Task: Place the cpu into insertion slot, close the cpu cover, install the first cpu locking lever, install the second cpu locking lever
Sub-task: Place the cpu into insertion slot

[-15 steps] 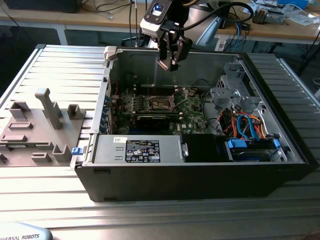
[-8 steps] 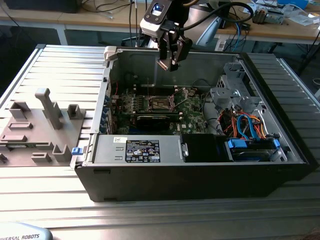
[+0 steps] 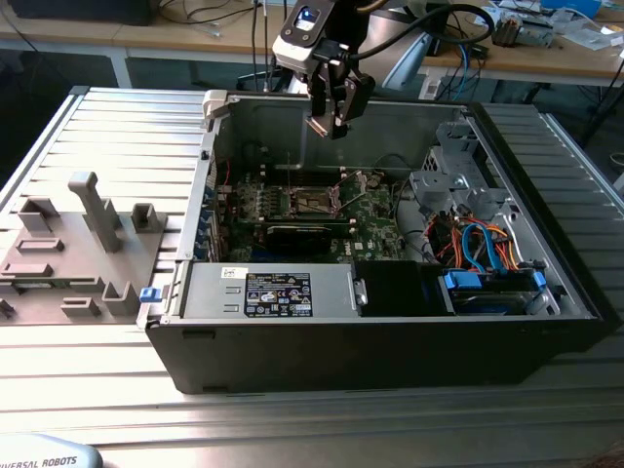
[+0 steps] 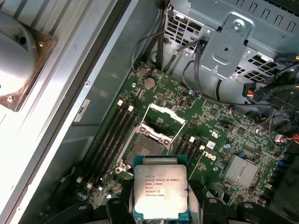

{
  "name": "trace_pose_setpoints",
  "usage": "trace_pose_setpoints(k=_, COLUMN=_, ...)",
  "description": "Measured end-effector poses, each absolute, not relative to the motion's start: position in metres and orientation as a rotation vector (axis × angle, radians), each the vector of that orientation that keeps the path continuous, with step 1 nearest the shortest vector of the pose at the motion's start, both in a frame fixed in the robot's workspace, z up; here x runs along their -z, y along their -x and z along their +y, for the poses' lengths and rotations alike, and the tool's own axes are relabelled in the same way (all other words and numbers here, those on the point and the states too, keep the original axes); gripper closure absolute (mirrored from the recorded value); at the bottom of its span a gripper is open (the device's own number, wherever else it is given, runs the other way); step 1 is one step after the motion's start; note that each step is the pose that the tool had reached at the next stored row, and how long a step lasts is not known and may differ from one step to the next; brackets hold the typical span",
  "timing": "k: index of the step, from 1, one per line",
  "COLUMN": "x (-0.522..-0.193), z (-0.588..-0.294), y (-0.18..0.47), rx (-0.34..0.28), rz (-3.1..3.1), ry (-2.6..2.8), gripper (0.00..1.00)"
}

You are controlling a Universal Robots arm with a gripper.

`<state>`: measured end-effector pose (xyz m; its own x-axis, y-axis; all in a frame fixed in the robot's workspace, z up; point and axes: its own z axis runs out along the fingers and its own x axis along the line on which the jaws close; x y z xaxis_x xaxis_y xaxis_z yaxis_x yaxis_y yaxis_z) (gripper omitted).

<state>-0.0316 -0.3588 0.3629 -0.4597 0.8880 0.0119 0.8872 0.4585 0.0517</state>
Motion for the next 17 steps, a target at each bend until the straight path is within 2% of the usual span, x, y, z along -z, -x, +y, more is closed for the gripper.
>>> trace_pose_setpoints(k=17, x=-0.3629, z=-0.3588, y=0.0316, rx=-0.079, rz=2.662, ry=-1.634, gripper=0.46)
